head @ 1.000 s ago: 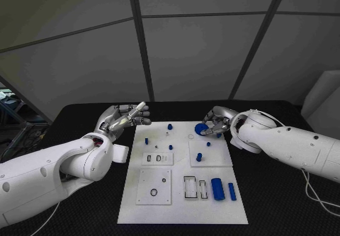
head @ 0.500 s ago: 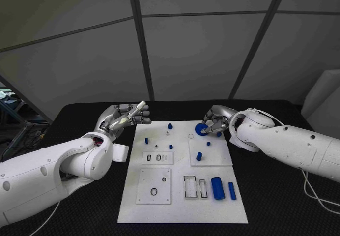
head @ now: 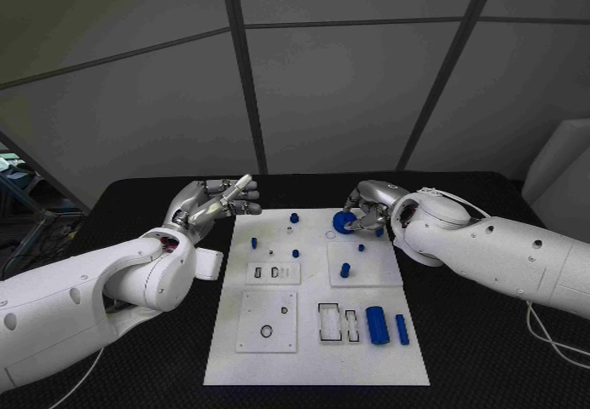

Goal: Assemble the parts on the task board

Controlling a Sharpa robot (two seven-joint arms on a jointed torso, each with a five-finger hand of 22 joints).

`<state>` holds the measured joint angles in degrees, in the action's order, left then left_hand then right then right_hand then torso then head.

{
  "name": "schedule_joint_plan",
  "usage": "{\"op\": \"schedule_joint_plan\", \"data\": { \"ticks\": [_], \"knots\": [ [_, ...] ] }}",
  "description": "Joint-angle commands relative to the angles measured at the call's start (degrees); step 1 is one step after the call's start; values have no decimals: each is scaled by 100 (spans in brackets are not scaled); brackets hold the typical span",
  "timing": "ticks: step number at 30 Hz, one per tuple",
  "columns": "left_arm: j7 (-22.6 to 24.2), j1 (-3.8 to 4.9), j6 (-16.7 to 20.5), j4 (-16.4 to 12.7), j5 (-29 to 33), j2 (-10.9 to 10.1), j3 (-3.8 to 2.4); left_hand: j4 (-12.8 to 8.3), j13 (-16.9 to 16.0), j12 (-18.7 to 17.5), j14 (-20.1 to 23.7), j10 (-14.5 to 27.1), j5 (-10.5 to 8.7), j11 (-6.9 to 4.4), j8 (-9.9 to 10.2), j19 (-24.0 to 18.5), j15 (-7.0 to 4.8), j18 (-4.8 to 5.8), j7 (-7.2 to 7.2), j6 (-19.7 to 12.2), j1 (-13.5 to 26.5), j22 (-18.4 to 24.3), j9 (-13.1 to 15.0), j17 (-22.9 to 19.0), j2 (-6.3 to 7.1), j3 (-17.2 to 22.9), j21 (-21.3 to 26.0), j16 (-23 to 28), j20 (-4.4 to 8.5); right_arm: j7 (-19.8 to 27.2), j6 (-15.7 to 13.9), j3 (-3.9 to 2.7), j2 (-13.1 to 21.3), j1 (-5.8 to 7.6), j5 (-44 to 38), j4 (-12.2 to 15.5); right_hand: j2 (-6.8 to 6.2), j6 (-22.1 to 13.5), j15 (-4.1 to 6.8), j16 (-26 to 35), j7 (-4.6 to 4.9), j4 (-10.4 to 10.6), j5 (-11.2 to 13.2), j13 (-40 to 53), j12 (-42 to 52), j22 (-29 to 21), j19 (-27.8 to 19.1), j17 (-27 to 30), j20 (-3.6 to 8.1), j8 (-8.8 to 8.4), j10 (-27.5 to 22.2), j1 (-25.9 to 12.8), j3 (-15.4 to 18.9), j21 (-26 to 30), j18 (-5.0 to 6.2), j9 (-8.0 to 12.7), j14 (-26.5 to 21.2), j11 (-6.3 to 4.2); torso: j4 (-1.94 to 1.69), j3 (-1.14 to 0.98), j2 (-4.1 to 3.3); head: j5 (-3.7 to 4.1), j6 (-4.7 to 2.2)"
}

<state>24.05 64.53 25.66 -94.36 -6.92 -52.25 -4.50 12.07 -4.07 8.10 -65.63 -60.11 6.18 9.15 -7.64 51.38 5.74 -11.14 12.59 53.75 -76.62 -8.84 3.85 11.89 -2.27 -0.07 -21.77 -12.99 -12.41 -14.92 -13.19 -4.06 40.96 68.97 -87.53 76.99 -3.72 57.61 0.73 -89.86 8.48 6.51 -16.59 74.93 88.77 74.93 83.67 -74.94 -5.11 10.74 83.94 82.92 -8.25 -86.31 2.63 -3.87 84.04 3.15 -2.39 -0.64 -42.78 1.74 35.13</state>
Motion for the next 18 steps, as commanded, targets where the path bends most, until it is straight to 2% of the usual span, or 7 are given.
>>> {"op": "schedule_joint_plan", "data": {
  "ticks": [1,11,14,18],
  "knots": [
    [13,5,-88,4,-37,4,-4,-13,6,-13,-2,-36,-2,5,34,39,32,65,2,26,-58,8,-3,8,-19,-4,9,18,-13,62,-337,-5,44,12,-258,149,7,177,54,-14,-99,-12,-134,1397,38,692,62,-1506,-8,-45,551,-115,-73,-36,-79,-10,596,-37,1,1,3,-9,-1],
    [8,5,-96,15,-37,5,-4,-12,6,-19,1,-36,0,7,39,37,33,65,5,27,-59,10,-3,12,-30,-1,12,25,-14,56,-565,-16,105,15,-340,782,-36,202,53,-14,-99,-32,-254,1420,54,731,87,-1506,-7,-105,563,-188,-147,-53,-88,-5,596,-40,-19,9,-2,-41,3],
    [5,5,-95,18,-37,4,-4,-12,6,-19,1,-36,0,7,39,37,33,65,5,27,-59,10,-3,12,-30,-1,12,25,-14,36,-561,-16,-43,16,-464,800,-38,202,53,-14,-99,-32,-255,1420,54,737,91,-1506,-7,-107,563,-191,-148,-55,-89,-5,596,-39,-11,7,-2,-58,10],
    [4,6,-100,16,-37,7,-4,-12,6,-19,1,-36,0,7,39,37,33,65,5,27,-59,10,-3,12,-30,-1,12,25,-14,5,-541,-14,-316,18,-570,669,-40,203,53,-14,-99,-33,-254,1413,48,737,91,-1506,-7,-108,559,-193,-148,-55,-89,-5,596,-39,-24,23,-3,-63,16]
  ]
}}
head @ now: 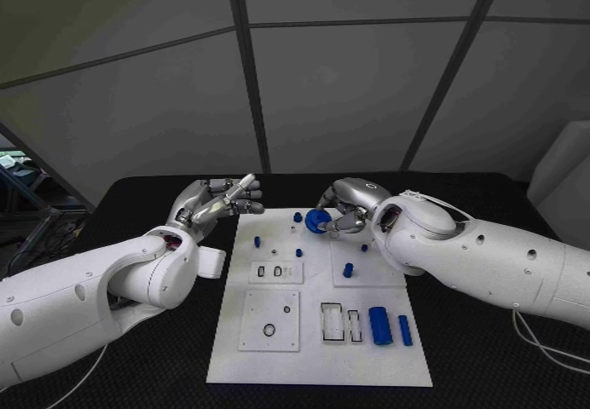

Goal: Assemble the parts on the task board

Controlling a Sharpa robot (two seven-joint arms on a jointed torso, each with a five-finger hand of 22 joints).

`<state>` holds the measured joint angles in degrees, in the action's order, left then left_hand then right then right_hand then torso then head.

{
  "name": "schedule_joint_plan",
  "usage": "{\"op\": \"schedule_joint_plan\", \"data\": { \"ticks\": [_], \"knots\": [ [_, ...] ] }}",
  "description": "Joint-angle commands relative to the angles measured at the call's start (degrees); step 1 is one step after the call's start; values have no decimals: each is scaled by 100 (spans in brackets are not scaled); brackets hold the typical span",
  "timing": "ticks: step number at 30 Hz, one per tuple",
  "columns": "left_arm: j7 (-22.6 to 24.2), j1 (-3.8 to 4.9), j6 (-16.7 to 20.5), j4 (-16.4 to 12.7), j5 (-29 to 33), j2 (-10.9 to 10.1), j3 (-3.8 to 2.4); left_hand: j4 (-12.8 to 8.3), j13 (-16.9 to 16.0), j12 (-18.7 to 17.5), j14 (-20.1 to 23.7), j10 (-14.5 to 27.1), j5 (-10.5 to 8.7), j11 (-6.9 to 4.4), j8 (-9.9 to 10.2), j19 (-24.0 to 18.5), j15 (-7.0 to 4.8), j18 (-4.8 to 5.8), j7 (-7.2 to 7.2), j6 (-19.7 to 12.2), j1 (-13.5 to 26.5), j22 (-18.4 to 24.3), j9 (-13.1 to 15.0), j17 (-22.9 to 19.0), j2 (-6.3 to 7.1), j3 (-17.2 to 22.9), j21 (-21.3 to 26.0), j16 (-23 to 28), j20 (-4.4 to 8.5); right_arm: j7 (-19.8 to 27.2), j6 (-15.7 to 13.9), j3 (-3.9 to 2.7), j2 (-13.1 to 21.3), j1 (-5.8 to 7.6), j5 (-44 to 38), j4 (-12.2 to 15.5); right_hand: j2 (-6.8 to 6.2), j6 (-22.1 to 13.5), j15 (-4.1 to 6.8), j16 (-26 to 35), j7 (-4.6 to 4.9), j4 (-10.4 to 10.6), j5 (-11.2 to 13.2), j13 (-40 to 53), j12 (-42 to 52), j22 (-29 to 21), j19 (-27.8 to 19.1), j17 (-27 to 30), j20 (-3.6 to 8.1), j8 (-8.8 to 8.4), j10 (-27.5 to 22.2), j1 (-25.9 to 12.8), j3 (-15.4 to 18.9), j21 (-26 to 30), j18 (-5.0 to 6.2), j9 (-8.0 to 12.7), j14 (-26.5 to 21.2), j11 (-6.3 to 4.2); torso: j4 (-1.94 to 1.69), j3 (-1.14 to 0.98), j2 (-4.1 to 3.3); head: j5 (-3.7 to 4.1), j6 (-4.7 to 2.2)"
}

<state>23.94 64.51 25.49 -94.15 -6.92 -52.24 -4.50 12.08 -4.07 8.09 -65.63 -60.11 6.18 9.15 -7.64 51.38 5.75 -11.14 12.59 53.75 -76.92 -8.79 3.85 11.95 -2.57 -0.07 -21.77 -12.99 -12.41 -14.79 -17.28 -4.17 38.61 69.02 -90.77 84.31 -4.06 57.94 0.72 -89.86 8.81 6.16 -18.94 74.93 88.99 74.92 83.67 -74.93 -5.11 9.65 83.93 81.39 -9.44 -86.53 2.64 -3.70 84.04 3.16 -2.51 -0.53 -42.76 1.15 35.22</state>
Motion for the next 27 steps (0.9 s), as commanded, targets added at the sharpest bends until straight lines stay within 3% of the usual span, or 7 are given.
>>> {"op": "schedule_joint_plan", "data": {
  "ticks": [1,5,8,11,18,21,27],
  "knots": [
    [14,8,-84,-6,-37,8,-4,-12,6,-19,1,-36,-1,7,39,37,33,65,5,26,-29,5,-3,6,0,-1,12,25,-14,-20,-127,-2,-155,14,-261,-110,-6,170,54,-14,-133,3,-19,1409,22,736,90,-1507,-8,1,557,-42,-30,-32,-89,-22,596,-40,-11,9,-5,-10,14],
    [9,9,-86,-11,-37,12,-5,-12,6,-21,1,-37,0,7,40,37,33,65,4,27,-29,6,-3,7,-2,-1,13,28,-14,-42,-105,1,-410,13,-292,-300,-7,171,54,-14,-132,3,-16,1406,20,738,91,-1507,-8,-2,555,-47,-33,-33,-90,-22,596,-40,-20,10,-10,-37,23],
    [6,9,-87,-11,-37,13,-5,-12,6,-21,1,-38,0,7,41,37,34,65,4,27,-29,6,-3,8,-3,-1,13,28,-14,-54,-93,3,-569,13,-302,-441,-7,170,53,-14,-132,3,-14,1407,21,736,90,-1507,-8,-5,556,-50,-35,-32,-89,-22,596,-39,0,-3,-7,-66,29],
    [6,10,-87,-12,-37,15,-5,-12,6,-21,1,-38,0,7,41,37,34,65,4,27,-29,6,-3,8,-3,-1,13,28,-14,-60,-52,5,-686,13,-307,-559,-9,168,52,-14,-130,3,-4,1408,21,735,88,-1507,-8,-15,556,-60,-45,-31,-89,-21,596,-39,-6,3,-6,-71,33],
    [3,11,-88,-12,-37,21,-5,-15,6,-23,2,-39,0,7,42,36,34,65,4,28,-33,8,-4,9,-4,0,14,31,-14,-15,61,18,-913,10,-311,-852,-8,165,50,-14,-127,4,8,1406,20,734,88,-1507,-9,-27,555,-72,-55,-31,-89,-19,596,-37,3,-10,-9,-91,41],
    [3,12,-89,-9,-37,28,-6,-15,6,-23,2,-39,0,7,42,36,34,65,4,28,-33,8,-4,9,-4,0,14,31,-14,14,120,108,-975,9,-300,-932,-14,158,48,-14,-124,-1,24,1404,18,727,82,-1507,-11,-45,554,-84,-69,-28,-87,-17,596,-34,6,-9,-2,-95,55],
    [-3,13,-86,-6,-37,45,-6,-16,6,-24,2,-40,0,7,43,36,34,65,3,29,-35,8,-4,10,-4,1,15,33,-15,50,251,216,-1080,7,-275,-1055,-22,158,44,-14,-120,-3,51,1401,14,727,81,-1507,-13,-61,552,-104,-80,-27,-87,-17,596,-31,5,-12,-6,-110,53]
  ]
}}
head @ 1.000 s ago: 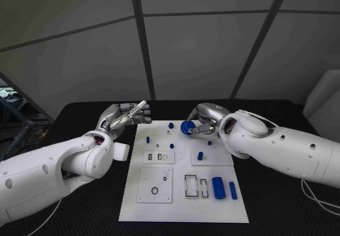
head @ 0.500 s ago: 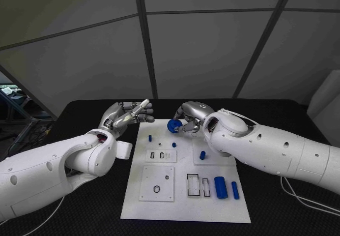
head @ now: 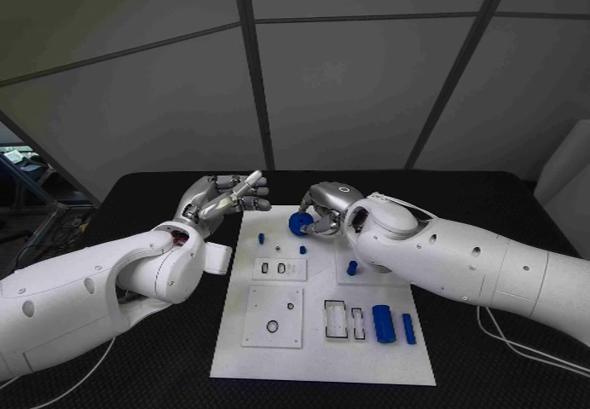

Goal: Assemble the parts on the task board

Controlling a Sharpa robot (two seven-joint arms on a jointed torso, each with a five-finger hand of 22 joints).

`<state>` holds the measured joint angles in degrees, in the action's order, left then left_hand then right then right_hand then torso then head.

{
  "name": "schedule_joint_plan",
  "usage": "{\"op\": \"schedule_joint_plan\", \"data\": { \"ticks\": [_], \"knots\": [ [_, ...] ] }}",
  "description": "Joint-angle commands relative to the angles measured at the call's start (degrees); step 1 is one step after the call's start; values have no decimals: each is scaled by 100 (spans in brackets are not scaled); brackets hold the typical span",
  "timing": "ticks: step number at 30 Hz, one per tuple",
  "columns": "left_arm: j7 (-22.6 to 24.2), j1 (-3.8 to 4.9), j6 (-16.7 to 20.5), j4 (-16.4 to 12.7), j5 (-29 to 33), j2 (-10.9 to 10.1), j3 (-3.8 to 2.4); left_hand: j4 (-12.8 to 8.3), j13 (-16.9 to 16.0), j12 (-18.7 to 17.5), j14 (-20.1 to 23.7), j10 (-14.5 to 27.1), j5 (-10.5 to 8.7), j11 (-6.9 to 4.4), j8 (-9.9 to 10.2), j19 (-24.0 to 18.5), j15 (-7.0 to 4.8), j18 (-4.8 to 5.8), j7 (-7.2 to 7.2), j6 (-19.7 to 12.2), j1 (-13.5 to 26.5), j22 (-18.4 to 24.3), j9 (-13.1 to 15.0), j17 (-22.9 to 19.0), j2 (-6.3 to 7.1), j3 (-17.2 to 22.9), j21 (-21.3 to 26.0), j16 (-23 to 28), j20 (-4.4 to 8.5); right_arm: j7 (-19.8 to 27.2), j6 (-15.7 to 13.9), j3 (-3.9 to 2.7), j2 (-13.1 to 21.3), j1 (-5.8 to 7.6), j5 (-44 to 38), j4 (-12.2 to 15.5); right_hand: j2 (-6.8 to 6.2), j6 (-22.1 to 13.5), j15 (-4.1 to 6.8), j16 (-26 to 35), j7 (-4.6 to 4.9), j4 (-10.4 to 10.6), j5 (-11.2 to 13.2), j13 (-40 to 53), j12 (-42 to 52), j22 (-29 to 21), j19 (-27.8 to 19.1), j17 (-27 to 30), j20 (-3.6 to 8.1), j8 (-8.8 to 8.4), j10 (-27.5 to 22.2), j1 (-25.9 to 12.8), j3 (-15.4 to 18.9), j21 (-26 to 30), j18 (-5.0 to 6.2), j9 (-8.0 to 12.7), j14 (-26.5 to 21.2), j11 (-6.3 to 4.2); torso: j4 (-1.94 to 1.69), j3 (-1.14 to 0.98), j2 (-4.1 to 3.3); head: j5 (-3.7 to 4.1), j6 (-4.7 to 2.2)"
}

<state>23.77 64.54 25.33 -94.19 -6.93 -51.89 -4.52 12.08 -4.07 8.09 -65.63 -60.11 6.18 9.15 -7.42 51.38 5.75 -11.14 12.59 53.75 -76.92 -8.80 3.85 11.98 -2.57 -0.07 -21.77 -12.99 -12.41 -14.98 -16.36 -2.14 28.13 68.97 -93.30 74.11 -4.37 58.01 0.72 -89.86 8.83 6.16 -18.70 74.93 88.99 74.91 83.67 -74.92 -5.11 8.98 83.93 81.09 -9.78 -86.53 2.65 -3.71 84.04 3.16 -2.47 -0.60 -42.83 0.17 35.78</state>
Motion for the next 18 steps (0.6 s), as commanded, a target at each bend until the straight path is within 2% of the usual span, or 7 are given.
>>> {"op": "schedule_joint_plan", "data": {
  "ticks": [1,8,13,15,18],
  "knots": [
    [14,10,-68,-1,-36,10,-4,-19,6,-26,3,-41,0,6,23,36,34,65,3,30,-38,11,-4,8,-4,1,16,35,-15,71,171,18,-39,12,-20,-45,9,152,45,-14,-122,-3,27,1401,15,728,81,-1508,-13,6,552,-74,-46,-28,-88,-16,596,-31,3,-8,1,-15,2],
    [16,10,-67,1,-36,16,-5,-19,6,-26,3,-41,0,6,23,36,34,65,3,30,-38,11,-4,8,-4,1,16,35,-15,93,234,47,-97,9,-15,-109,-2,141,39,-14,-115,-4,54,1402,15,735,86,-1508,-17,-18,552,-99,-58,-30,-90,-14,596,-27,9,-4,1,-10,14],
    [15,11,-67,5,-36,19,-5,-21,6,-29,4,-42,0,7,25,36,34,65,3,30,-40,11,-4,10,-4,1,16,39,-15,91,200,53,-145,7,-14,-157,-46,69,17,-14,-81,6,103,1375,-8,722,75,-1508,-32,-103,538,-184,-65,-24,-87,-4,596,0,6,-5,3,-11,12],
    [15,11,-67,9,-36,17,-5,-21,6,-29,4,-42,0,7,25,36,34,65,3,30,-40,11,-4,10,-4,1,16,39,-15,85,184,54,-160,6,-14,-177,-80,-28,-8,-14,-43,13,152,1359,-23,718,72,-1508,-51,-188,529,-240,-62,-21,-86,4,596,32,4,-3,4,-15,11],
    [14,12,-67,12,-36,14,-5,-21,6,-29,4,-42,0,7,25,36,34,65,3,30,-40,11,-4,10,-4,1,16,39,-15,87,164,55,-180,6,-10,-204,-149,-420,-71,-14,25,26,524,1334,-46,708,63,-1508,-108,-454,514,-357,0,-15,-84,11,596,99,3,-4,2,-18,8]
  ]
}}
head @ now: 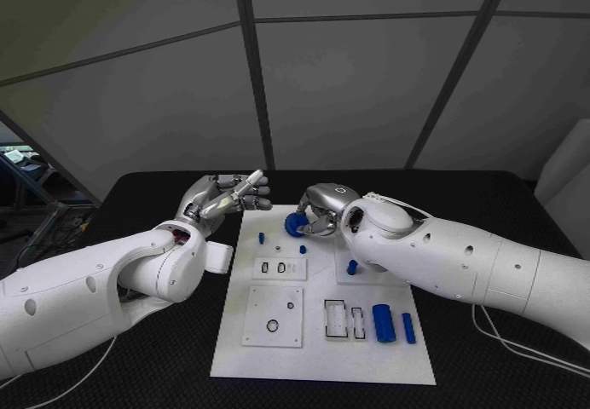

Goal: Assemble the parts on the task board

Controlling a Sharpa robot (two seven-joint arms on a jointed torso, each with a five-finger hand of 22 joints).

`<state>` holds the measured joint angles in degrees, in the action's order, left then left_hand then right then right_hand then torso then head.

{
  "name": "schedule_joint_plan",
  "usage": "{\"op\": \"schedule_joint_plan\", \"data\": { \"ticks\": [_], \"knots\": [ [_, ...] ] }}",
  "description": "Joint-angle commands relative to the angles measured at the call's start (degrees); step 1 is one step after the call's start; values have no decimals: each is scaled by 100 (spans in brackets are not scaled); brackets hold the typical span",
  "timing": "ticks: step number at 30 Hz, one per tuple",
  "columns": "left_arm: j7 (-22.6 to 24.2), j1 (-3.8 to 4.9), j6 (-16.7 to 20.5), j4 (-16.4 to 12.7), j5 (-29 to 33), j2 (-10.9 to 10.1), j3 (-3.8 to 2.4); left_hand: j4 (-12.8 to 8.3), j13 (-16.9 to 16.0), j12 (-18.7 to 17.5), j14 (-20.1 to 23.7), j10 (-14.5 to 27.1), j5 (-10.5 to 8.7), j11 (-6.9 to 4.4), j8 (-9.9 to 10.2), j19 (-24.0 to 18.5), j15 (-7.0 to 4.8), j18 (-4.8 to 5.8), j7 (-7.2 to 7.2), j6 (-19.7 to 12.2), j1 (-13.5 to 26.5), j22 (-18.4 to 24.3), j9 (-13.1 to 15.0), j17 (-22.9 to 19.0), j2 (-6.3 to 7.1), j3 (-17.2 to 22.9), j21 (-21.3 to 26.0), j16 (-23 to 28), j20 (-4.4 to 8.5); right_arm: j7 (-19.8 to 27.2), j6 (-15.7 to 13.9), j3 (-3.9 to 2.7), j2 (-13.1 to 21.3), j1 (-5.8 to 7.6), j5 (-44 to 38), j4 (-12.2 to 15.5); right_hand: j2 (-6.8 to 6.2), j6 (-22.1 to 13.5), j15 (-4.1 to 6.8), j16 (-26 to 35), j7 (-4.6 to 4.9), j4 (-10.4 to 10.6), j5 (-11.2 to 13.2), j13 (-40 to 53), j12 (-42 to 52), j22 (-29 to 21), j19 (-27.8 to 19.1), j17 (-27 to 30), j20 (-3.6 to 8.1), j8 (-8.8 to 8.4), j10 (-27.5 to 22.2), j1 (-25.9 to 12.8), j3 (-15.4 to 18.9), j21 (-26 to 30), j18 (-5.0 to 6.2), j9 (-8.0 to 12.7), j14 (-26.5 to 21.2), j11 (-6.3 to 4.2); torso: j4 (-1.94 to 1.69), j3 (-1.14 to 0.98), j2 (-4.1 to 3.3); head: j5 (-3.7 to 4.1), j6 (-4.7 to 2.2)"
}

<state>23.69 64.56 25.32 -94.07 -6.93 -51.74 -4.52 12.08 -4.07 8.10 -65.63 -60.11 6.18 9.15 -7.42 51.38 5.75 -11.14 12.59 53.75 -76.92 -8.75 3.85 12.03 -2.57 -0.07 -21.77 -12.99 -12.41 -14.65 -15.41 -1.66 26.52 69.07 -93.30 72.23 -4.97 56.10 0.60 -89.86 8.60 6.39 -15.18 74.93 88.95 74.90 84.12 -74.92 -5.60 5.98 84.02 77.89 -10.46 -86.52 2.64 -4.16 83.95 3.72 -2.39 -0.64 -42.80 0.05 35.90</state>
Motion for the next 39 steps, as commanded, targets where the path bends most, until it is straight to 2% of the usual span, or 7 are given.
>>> {"op": "schedule_joint_plan", "data": {
  "ticks": [1,9,19,22,28,31,39],
  "knots": [
    [21,11,-67,0,-36,-1,-5,-21,6,-29,5,-42,0,7,25,36,34,65,3,30,-40,7,-4,5,-5,1,16,39,-15,57,68,7,-23,-3,-7,-20,-101,-329,-71,-14,55,11,226,1329,-48,707,15,-1508,-77,-218,503,-81,96,-13,-82,50,605,51,-1,0,-1,-8,-3],
    [17,12,-67,6,-36,1,-5,-21,6,-29,5,-42,0,7,25,36,34,65,3,30,-40,7,-4,5,-5,1,16,39,-15,89,198,8,-34,-3,72,-33,-126,-478,-88,-14,59,242,314,1330,-51,711,16,-1508,-106,-226,501,-480,317,-11,-81,28,605,63,3,-1,-1,-11,3],
    [4,12,-62,13,-36,2,-5,-23,6,-32,7,-43,0,7,28,36,35,65,4,31,-41,8,-4,7,-5,0,17,44,-16,6,638,8,-2,-3,269,-61,38,-399,-92,-14,59,746,-46,1369,-21,739,33,-1508,-110,-229,522,-1138,521,-20,-86,23,605,67,5,-4,0,-6,18],
    [1,12,-64,16,-36,6,-5,-24,7,-35,9,-43,-1,8,31,36,36,65,6,30,-42,9,-5,9,-5,-1,18,48,-16,11,617,8,13,-3,325,-57,96,-393,-93,-14,59,822,-274,1388,-4,770,55,-1508,-111,-224,533,-1233,570,-32,-93,22,605,67,3,-5,-2,2,29],
    [-2,12,-65,20,-36,4,-5,-26,7,-38,11,-41,-1,9,33,36,36,65,7,28,-45,10,-5,10,-4,-1,19,50,-16,-42,494,8,76,-4,368,-10,119,-383,-94,-14,64,798,-421,1407,12,799,77,-1508,-111,-225,543,-1203,608,-45,-100,22,605,69,5,-4,0,-8,41],
    [-2,12,-63,24,-36,0,-5,-26,7,-38,11,-41,-1,9,33,36,36,65,7,28,-45,10,-5,10,-4,-1,19,50,-16,-38,337,8,122,-4,361,33,128,-377,-97,-14,67,768,-457,1409,14,813,87,-1508,-112,-223,544,-1164,609,-50,-103,22,605,72,9,-9,1,-15,52],
    [-2,11,-67,34,-36,-18,-5,-26,7,-38,11,-41,-1,9,33,36,36,65,7,28,-45,10,-5,10,-4,-1,19,50,-16,628,-1033,7,541,-8,596,427,187,-282,-93,-14,67,439,-750,1404,7,830,98,-1508,-112,-209,541,-723,492,-56,-106,14,605,71,13,-12,7,-8,40]
  ]
}}
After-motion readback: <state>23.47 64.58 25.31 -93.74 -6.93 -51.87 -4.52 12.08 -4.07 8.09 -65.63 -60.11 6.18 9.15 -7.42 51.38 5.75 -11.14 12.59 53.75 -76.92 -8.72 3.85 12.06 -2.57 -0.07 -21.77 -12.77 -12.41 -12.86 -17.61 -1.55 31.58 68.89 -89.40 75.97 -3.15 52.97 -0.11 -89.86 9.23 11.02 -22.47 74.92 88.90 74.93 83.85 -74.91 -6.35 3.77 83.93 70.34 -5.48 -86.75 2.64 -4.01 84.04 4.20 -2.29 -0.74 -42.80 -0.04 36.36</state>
